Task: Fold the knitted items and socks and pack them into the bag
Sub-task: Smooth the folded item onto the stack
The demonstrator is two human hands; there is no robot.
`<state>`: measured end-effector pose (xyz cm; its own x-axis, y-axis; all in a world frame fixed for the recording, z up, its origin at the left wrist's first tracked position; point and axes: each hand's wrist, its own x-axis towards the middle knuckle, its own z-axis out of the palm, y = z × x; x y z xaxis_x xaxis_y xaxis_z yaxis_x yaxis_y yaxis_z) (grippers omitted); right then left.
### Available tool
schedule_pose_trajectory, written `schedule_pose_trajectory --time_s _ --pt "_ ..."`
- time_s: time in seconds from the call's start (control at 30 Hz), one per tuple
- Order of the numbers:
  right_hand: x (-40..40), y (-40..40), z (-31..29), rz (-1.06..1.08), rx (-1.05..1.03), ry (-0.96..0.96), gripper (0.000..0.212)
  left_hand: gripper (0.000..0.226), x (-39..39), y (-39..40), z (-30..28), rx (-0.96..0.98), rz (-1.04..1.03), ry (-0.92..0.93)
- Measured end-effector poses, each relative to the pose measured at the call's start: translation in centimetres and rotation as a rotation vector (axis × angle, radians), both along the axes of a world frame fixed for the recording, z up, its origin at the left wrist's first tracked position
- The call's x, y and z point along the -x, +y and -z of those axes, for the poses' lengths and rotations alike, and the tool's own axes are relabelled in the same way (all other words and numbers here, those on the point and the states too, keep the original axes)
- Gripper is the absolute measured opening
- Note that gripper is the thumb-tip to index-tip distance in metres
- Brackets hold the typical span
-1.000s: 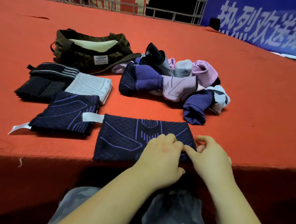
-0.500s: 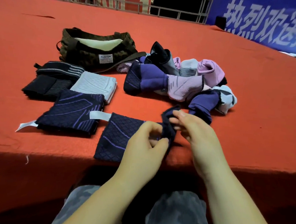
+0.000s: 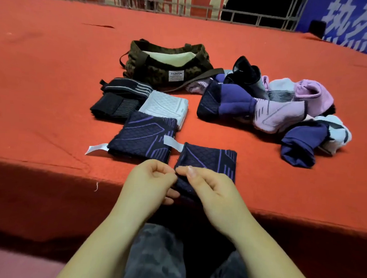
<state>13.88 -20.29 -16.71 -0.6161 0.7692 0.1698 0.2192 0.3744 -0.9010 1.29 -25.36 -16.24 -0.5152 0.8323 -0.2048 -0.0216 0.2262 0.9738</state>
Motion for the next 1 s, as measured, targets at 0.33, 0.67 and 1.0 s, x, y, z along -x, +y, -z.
schedule_pose_trajectory --time_s 0.33,0.67,1.0 --pt "-2.6 2.3 1.0 0.31 -0.329 -0.439 0.029 0.021 0.4 -0.4 0.7 0.123 0.024 0.56" --pt "-3.5 1.5 0.8 0.685 -0.263 -0.67 0.052 0.023 0.0 0.8 -0.9 0.311 0.109 0.831" --pt "-3.5 1.0 -0.3 0.512 -0.03 0.126 0.017 0.02 0.0 1.0 0.0 0.075 0.068 0.421"
